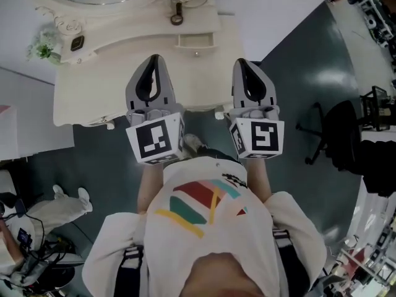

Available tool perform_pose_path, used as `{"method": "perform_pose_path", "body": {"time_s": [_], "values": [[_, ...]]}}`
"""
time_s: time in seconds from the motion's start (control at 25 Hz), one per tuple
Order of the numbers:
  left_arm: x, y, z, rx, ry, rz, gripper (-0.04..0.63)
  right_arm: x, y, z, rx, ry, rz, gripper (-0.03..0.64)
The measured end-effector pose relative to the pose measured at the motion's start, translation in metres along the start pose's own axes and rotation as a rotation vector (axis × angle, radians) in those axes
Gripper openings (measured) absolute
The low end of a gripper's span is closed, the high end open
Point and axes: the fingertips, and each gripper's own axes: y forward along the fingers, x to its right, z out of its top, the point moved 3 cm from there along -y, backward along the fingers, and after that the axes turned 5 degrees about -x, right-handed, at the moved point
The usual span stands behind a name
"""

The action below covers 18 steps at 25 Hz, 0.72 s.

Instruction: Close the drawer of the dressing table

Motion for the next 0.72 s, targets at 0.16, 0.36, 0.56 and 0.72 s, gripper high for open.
{"method": "perform_pose_path", "body": {"time_s": [0.16, 0.36, 0.56, 0.72], "values": [[0.012, 0.009, -0.003, -0.004, 0.000, -0.025, 0.006, 0.008, -0.001, -0.006, -0.008, 0.015, -0.025, 0.000], [0.019, 0.019, -0.008, 0.001, 0.011, -0.034, 0.007, 0.012, 0.000, -0.013, -0.026, 0.026, -0.030, 0.000], [0.029, 0.038, -0.024, -0.031, 0.026, -0.056, 0.008, 0.016, 0.005, -0.024, -0.050, 0.047, -0.031, 0.000], [0.039, 0.055, -0.045, -0.089, -0.041, -0.070, 0.025, 0.023, 0.004, -0.036, -0.079, 0.070, -0.033, 0.000]]}}
